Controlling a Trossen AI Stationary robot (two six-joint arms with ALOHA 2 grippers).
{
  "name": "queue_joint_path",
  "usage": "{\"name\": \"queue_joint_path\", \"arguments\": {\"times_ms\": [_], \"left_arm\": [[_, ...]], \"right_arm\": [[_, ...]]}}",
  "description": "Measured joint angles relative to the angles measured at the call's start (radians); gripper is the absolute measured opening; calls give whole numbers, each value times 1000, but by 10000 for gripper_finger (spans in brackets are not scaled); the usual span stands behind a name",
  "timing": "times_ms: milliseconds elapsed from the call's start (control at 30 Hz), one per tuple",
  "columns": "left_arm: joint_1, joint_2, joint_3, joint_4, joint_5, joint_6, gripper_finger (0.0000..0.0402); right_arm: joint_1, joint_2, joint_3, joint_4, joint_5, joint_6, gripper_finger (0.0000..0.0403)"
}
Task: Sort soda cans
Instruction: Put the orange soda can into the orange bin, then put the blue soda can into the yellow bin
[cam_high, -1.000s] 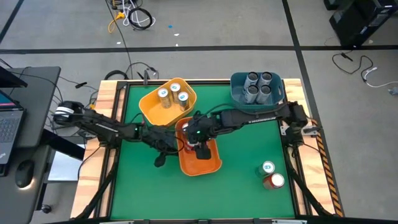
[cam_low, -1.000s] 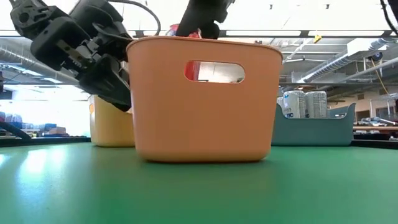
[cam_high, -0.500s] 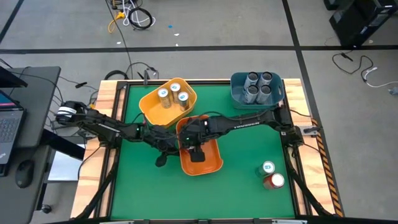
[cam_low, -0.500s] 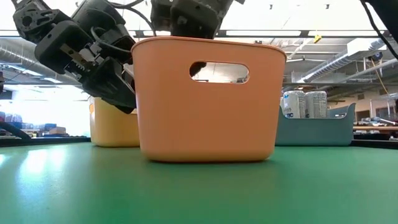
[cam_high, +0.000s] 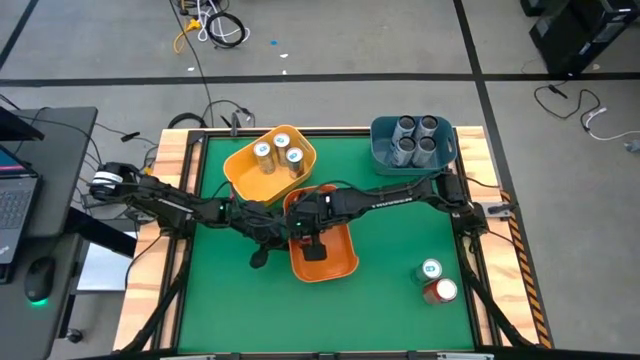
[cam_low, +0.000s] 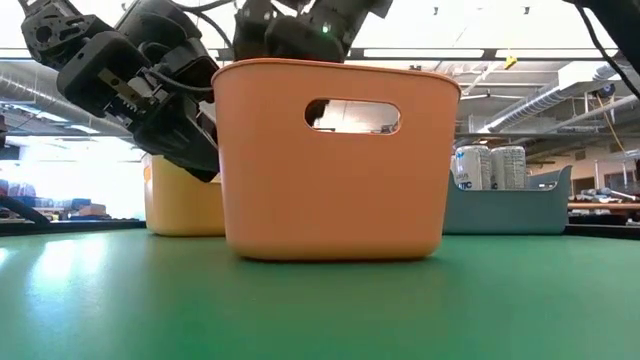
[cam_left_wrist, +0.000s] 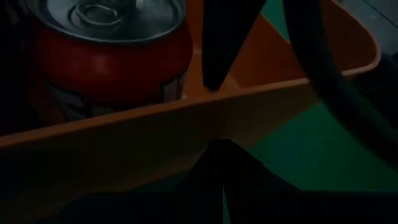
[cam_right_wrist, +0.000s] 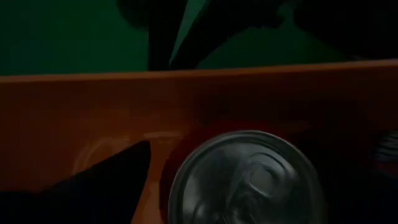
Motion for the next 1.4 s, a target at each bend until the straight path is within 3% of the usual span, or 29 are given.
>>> {"name": "queue_joint_path", "arguments": {"times_ms": [333,533,700,967,1167,1400], "left_arm": [[0,0,7,-2,3,-3,0],[0,0,36,-45,25,24,0],[2,0,55,-84,26,32,0],[14,-2,57,-72,27,18,0],[15,-3,58,-77,67,-19,0],[14,-111,57,-171,102,-22,0]], "right_arm": [[3,-145,0,-26,0,-17,373],[9,-283,0,-168,42,34,373],[49,-378,2,-440,125,223,354],[187,-418,2,-783,38,589,314],[304,-429,-23,-799,-52,816,317],[381,-528,-182,-804,-85,967,320]]}}
